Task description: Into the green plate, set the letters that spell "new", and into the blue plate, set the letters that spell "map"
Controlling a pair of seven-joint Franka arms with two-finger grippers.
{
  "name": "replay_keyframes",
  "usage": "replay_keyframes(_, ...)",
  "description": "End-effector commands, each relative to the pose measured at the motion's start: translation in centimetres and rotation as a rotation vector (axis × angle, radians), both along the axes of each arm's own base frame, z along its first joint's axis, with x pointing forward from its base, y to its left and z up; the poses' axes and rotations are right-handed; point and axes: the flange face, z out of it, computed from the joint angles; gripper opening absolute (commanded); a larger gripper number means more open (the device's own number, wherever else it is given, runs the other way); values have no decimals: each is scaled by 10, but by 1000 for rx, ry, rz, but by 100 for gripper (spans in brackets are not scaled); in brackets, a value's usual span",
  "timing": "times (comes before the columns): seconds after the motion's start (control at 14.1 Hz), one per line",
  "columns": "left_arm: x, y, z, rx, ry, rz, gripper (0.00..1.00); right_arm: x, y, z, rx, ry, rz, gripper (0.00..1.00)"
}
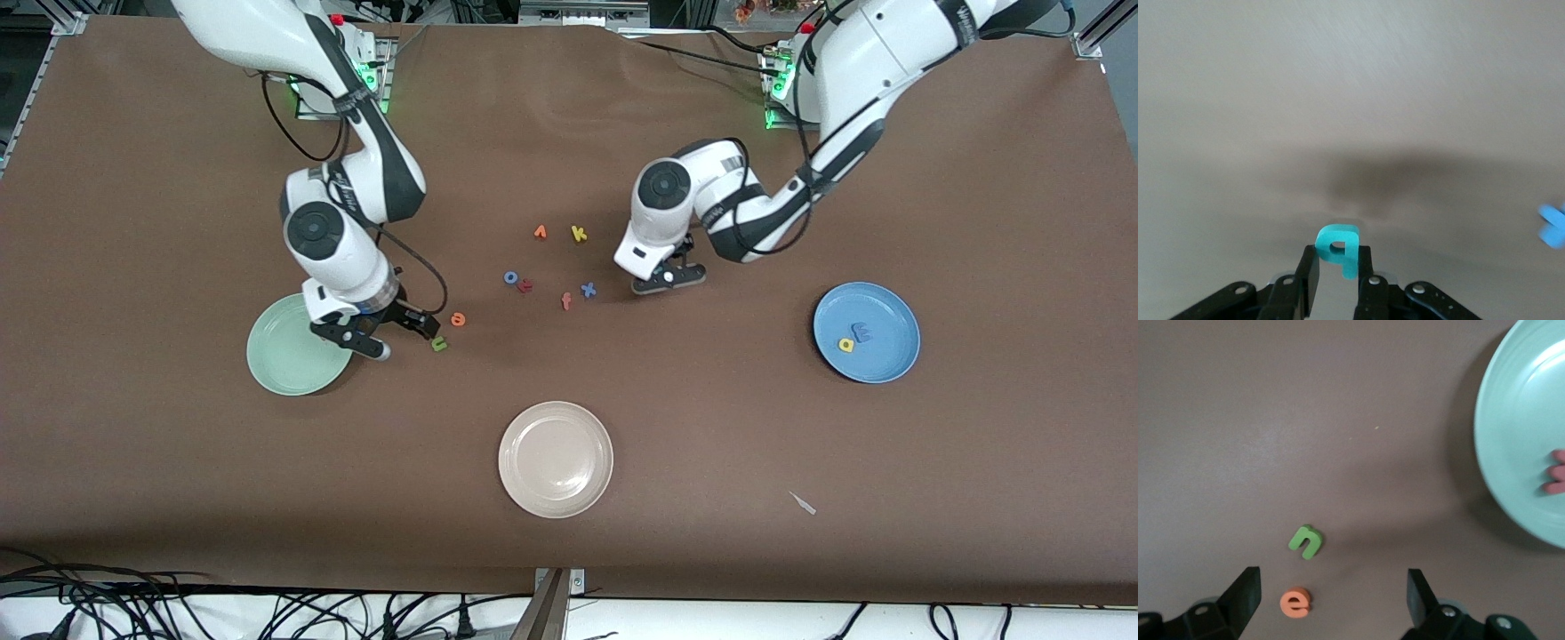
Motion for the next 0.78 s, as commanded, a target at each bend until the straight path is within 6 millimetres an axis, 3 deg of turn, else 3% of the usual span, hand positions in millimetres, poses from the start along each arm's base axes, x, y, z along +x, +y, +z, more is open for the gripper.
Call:
replay_keyframes(0.0,45,40,20,-10,98,-95,8,4,10,-30,13,-16,-97,97)
replay_keyframes(0.07,61,55,29,-13,116,-121,8,2,15,-37,15,-18,-108,97)
replay_keyframes(0.28,104,125,37,-28,177,-218,8,3,14,-43,14,-21,-120,96)
replay_keyframes(0.5,133,194,32,-40,217,-338,9,11,22,-60,19,-40,-145,95)
replay_keyframes(0.71,147,256,18,-45,272,-469,9,11,23,-64,15,-35,-142,89)
